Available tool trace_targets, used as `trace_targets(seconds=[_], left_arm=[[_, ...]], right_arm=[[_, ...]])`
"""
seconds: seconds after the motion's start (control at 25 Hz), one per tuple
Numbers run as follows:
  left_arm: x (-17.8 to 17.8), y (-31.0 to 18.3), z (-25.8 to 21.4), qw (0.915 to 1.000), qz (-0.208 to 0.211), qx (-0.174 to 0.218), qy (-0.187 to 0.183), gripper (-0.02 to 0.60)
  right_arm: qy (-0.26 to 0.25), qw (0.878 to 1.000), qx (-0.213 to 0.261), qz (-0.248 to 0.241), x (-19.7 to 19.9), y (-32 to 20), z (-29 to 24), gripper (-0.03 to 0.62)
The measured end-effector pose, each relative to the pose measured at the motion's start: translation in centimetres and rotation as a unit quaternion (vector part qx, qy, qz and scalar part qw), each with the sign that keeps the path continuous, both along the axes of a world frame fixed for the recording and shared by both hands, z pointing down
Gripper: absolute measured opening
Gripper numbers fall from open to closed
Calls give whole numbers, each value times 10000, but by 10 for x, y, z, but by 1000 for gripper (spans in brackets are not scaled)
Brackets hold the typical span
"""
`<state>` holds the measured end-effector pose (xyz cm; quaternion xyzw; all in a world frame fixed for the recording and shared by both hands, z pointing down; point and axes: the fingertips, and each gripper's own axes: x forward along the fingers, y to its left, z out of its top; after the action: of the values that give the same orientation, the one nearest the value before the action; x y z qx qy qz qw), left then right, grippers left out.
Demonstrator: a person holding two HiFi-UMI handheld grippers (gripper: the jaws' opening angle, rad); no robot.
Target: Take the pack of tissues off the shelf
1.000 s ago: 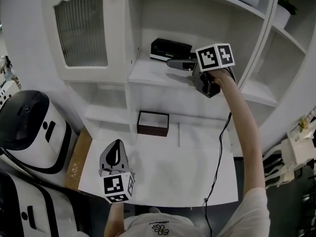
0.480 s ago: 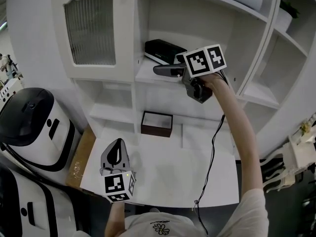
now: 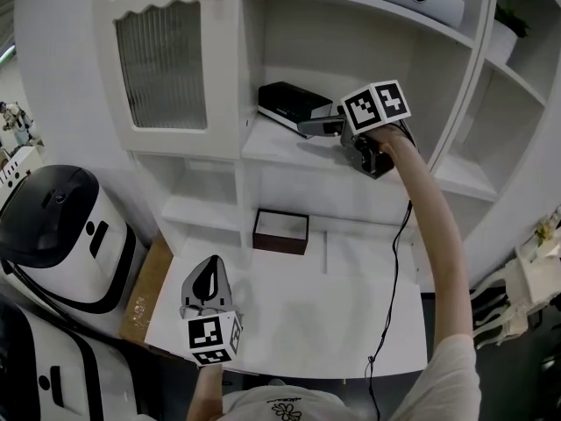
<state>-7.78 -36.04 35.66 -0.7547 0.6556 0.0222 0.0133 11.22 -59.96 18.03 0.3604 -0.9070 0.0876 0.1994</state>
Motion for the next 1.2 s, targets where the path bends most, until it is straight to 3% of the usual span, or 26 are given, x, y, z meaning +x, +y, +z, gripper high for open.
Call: trace_targets(seconds=[0.64,1.0,1.2], left_arm=[[-17,-13,13,9994,-259,-201,82,0],[-32,-11,18,9985,-458,-258,139,0],[-38,-10,18,9982,-509,-248,182,0]], right_arm=[[75,9992,-395,-23,-12,-52,22,589],[11,9994,-328,-84,-37,-64,21,586],[-45,9997,-219,132,-36,-70,17,521]])
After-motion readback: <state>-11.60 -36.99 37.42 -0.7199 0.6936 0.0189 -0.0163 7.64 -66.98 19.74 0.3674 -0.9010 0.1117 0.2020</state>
